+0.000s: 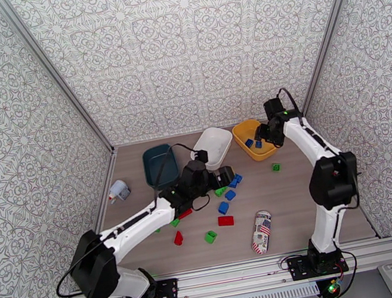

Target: Sort the legos into containers by color

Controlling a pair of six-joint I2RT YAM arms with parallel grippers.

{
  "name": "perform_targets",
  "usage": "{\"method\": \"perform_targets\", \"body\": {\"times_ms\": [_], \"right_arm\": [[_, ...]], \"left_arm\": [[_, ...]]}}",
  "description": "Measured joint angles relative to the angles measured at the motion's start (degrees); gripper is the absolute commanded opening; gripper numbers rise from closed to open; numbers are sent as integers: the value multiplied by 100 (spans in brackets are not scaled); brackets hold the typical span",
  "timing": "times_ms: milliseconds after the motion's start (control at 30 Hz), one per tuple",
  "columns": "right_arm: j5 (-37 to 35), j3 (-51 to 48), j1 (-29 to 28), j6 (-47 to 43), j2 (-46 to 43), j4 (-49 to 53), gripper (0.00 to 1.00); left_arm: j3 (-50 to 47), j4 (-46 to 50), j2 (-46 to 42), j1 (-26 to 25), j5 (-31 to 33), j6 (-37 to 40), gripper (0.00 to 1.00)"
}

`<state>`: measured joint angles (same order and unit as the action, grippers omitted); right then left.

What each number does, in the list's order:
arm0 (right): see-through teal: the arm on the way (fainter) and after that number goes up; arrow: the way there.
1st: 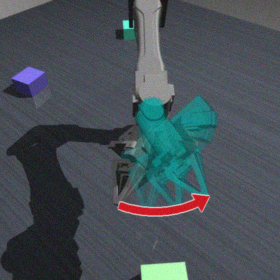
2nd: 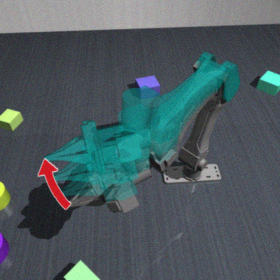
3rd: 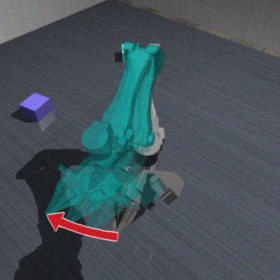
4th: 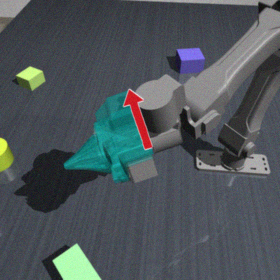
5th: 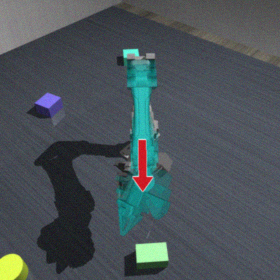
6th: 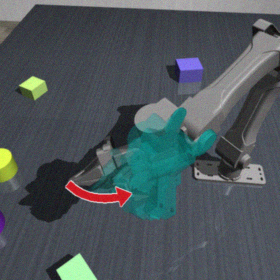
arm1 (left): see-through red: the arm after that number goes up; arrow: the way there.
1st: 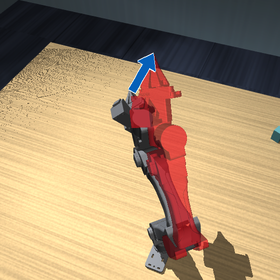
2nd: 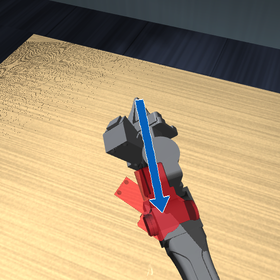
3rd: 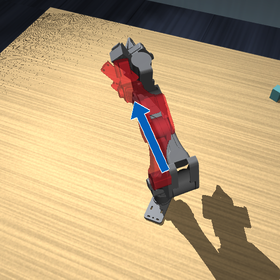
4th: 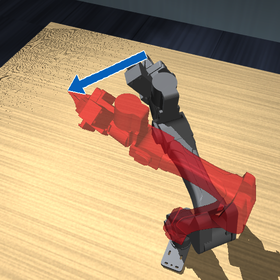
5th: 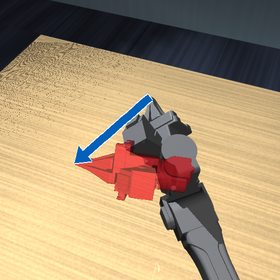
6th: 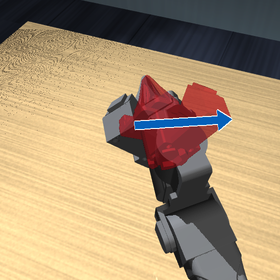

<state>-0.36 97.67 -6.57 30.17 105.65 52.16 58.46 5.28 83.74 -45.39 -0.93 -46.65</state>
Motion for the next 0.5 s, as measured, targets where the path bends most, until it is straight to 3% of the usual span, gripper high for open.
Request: {"method": "perform_targets", "body": {"times_ms": [167,333,500], "right_arm": [[170,-1626,-372,201,-1237,-407,67],[361,-2347,-1261,133,-1628,-844,77],[562,-2618,-2304,2,-1624,-984,70]], "left_arm": [[-599,160,-479,125,282,-74,99],[-1126,365,-1029,332,538,-232,99],[-1683,579,-1617,699,688,-483,99]]}}
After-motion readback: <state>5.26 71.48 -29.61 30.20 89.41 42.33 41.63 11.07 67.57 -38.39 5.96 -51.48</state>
